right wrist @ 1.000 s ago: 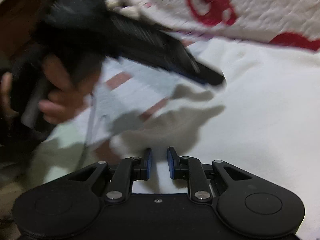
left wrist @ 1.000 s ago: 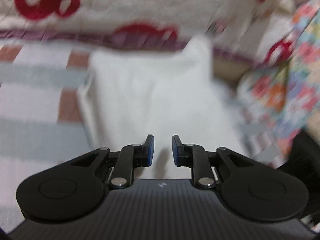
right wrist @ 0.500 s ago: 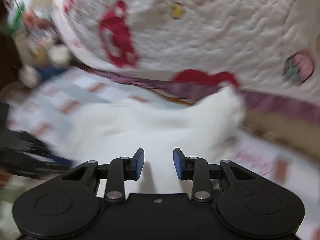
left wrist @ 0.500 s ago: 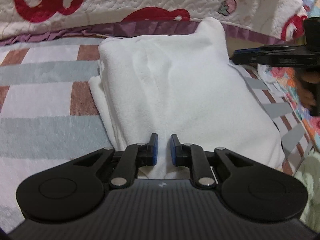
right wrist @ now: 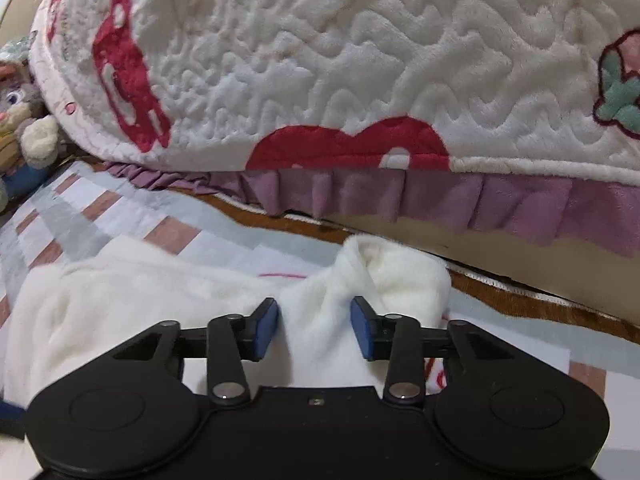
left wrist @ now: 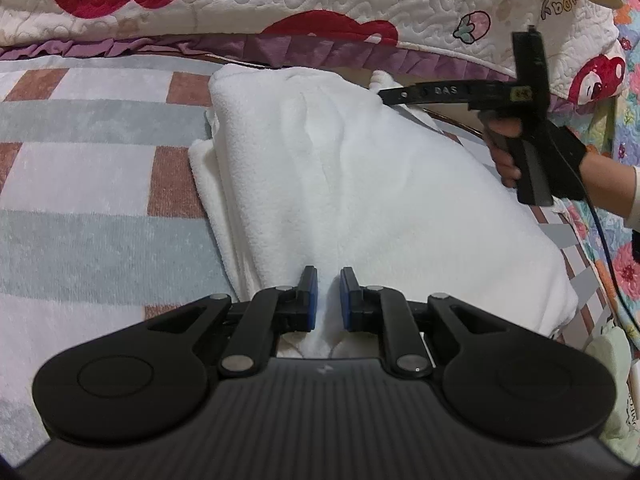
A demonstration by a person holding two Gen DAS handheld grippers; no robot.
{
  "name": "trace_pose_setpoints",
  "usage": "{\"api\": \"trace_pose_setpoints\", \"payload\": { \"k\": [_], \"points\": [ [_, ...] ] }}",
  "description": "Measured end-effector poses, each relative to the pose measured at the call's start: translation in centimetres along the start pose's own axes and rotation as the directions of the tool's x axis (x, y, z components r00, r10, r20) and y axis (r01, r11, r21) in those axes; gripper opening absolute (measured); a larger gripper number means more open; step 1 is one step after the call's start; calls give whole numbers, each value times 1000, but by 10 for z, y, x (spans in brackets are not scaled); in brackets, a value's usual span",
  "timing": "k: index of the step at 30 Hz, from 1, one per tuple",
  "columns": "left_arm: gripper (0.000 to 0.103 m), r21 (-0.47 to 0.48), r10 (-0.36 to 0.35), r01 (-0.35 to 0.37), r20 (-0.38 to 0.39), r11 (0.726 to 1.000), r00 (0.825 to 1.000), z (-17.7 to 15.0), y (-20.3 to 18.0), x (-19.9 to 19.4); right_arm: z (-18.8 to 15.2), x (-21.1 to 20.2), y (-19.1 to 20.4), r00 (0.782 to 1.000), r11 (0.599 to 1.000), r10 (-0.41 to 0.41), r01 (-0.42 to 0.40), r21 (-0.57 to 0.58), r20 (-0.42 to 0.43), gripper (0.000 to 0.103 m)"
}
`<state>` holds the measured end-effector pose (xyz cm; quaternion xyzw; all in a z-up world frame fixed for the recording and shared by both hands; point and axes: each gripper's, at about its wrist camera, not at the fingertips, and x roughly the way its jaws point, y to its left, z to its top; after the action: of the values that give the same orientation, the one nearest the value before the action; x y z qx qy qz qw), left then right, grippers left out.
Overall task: Fold clothes
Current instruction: 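Open both grippers and release the folded fleece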
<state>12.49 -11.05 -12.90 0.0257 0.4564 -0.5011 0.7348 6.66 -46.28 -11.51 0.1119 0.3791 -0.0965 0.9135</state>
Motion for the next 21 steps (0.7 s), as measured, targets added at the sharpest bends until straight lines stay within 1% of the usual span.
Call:
{"api": "trace_pose_setpoints", "payload": {
  "k": [2,3,4,5,6,7,8,10,12,13,14,15,16,17,18,20,21],
  "points": [
    [14,2,2,-2,-11,1000,1000,4,-1,0,2,4,-1,1000,1000,-5,5,-21,-6,45],
    [14,6,5,-5,-20,1000,1000,7,-2,-1,3,4,1,1000,999,-15,14,-31,-4,45],
    [14,22,11,-11,-14,1000,1000,12,-4,-3,3,0,5,999,999,-33,33,-36,5,45],
    [17,45,18,-18,3,999,1000,17,-7,-7,4,-4,9,999,998,-51,52,-41,15,45],
    [21,66,18,-21,37,998,999,23,-9,-11,3,-11,17,997,996,-63,65,-57,37,46],
    [27,85,14,-21,83,996,996,30,-10,-16,3,-18,24,996,994,-71,75,-73,58,50],
    [31,109,3,-16,120,994,993,39,-12,-17,2,-27,32,996,994,-44,51,-92,77,52],
    [31,163,-28,0,168,987,985,57,-14,-12,1,-41,46,994,992,47,-36,-119,97,51],
    [31,239,-38,0,152,971,988,70,-19,9,0,-40,61,993,983,115,-108,-151,41,51],
    [31,256,-4,-30,132,966,991,76,-19,23,-1,-40,69,989,976,146,-142,-165,11,52],
    [31,259,55,-81,106,962,993,81,-17,38,-2,-33,74,989,972,145,-149,-185,-31,51],
    [29,263,115,-132,81,956,990,87,-15,53,-4,-24,75,993,969,110,-117,-220,-43,50],
    [27,221,151,-158,49,962,987,94,-8,65,-6,-15,75,996,963,74,-85,-255,-54,48],
    [27,152,139,-142,30,978,990,100,2,73,-8,-7,75,997,956,41,-57,-288,-62,46],
    [27,108,119,-122,35,987,992,105,10,76,-7,-1,68,997,953,50,-64,-297,-56,44],
    [17,123,139,-144,42,982,989,108,12,81,0,3,48,999,966,46,-51,-254,-27,39],
    [16,142,152,-158,50,977,987,106,11,81,5,3,39,1000,977,16,-17,-213,-8,33]
  ]
}}
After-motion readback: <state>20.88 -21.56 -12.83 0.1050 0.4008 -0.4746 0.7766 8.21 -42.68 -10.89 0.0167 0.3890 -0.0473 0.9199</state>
